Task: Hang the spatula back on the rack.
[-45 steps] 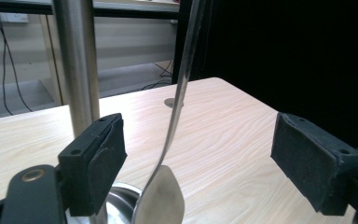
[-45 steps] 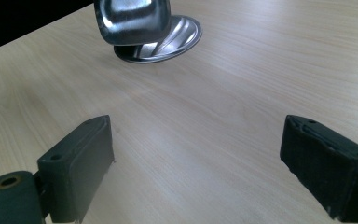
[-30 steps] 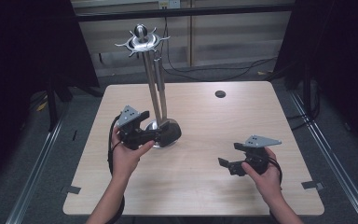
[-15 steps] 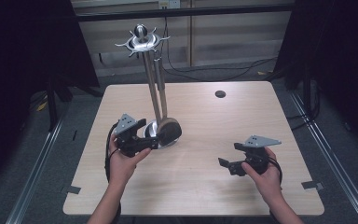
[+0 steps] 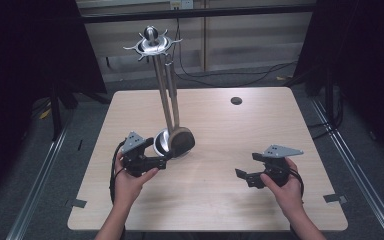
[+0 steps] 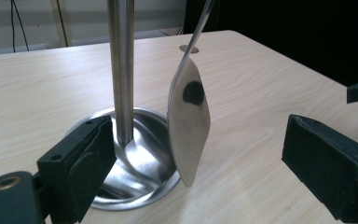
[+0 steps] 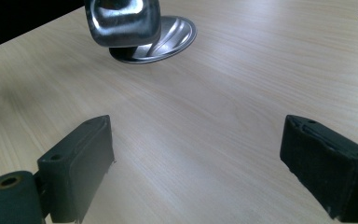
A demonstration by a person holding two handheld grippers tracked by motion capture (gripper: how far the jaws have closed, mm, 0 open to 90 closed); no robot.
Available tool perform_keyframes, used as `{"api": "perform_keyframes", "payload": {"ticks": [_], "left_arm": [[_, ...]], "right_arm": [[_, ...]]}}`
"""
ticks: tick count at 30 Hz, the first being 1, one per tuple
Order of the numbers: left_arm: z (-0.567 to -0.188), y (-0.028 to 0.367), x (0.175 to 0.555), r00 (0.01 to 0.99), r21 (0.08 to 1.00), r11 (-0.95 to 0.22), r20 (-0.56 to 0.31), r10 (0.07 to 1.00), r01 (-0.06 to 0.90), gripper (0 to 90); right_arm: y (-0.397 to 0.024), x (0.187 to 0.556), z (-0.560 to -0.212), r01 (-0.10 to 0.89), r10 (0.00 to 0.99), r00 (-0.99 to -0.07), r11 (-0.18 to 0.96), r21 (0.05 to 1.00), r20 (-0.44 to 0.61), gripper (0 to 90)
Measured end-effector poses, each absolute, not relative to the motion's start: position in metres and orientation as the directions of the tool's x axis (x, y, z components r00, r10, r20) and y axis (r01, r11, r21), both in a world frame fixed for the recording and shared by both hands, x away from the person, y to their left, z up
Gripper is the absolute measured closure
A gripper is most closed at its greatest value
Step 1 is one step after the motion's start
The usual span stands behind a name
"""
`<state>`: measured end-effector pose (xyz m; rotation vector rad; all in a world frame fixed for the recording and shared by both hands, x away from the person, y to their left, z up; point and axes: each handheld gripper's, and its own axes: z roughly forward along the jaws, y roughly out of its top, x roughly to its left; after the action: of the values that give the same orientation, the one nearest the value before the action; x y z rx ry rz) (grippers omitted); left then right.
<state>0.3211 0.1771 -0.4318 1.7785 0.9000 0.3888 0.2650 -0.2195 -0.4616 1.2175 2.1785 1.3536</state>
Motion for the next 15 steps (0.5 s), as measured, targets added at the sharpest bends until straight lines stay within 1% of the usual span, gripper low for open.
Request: {"api": "perform_keyframes", "payload": {"ticks": [15], "left_arm": [[-0.453, 0.187, 0.314, 0.656, 0.891, -0.175, -0.163, 0.737, 0.418, 9.3]], "right_arm": [[-0.219, 0.265, -0.464, 0.501, 0.783, -0.6, 0.207, 0.84, 0.165, 9.1]]}}
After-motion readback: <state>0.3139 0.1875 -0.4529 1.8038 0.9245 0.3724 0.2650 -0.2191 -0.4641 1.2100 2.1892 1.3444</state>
